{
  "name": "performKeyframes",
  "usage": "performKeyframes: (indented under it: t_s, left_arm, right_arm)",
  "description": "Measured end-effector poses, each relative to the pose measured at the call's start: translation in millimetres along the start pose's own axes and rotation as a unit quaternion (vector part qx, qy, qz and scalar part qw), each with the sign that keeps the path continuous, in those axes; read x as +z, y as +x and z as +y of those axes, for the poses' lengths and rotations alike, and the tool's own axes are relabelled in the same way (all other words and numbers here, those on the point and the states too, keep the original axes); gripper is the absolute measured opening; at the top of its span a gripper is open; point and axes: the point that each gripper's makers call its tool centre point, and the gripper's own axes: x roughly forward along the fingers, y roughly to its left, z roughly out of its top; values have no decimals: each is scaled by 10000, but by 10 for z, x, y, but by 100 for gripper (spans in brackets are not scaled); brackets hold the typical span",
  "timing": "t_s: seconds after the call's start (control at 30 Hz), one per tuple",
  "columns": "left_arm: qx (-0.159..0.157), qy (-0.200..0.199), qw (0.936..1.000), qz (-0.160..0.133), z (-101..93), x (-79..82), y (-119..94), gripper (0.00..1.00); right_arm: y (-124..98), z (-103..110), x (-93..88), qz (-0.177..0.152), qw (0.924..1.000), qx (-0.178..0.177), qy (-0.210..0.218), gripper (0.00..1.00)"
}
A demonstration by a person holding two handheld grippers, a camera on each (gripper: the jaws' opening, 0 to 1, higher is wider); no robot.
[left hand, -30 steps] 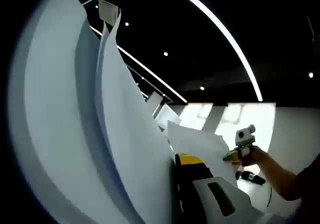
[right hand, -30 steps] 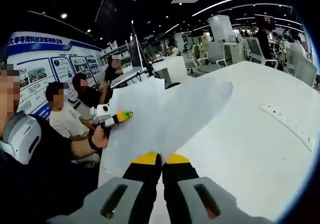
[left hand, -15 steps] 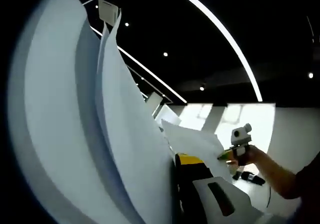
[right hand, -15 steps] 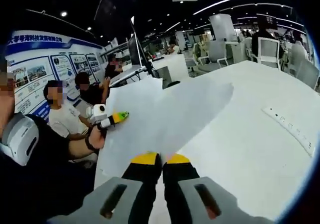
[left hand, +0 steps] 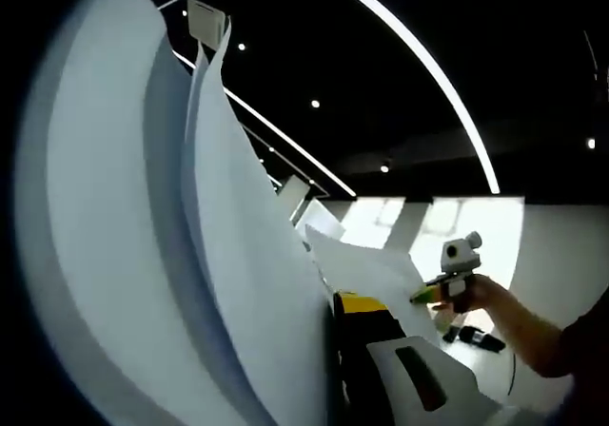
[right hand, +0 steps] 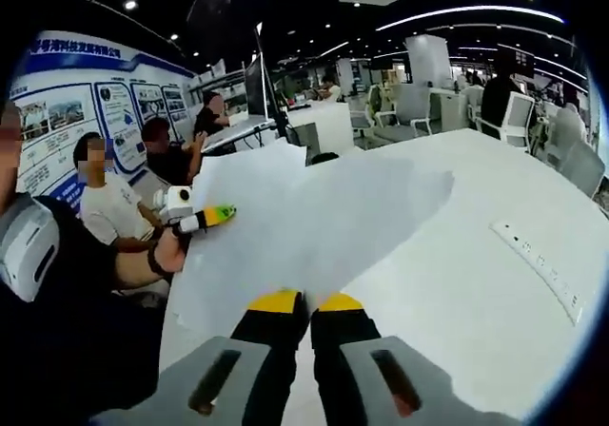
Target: Organize the stack of printing papers by aligning and flattening the scattered papers on the table
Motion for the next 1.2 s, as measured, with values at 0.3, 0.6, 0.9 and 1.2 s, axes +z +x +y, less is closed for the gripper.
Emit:
performKeyframes:
  t_s: [0.3,0.6,0.9,1.2]
  left_arm:
    - [-3,-8,10000,2,7,-1,2,11]
    - [-37,23,10000,48,-47,-30,0,11]
    - [-94,-96,9999,33,-109,-45,-9,15]
    - [-144,-297,9994,-63,-49,-8,1,21]
  right_arm:
    - [71,-120,33,219,9990,-243,-319,3]
    - [191,-82,119,486,9977,-223,-406,0]
    - [213,-102,94,757,9935,-334,-785,0]
    - [230,-73,141,709,9915,-196,-1077,0]
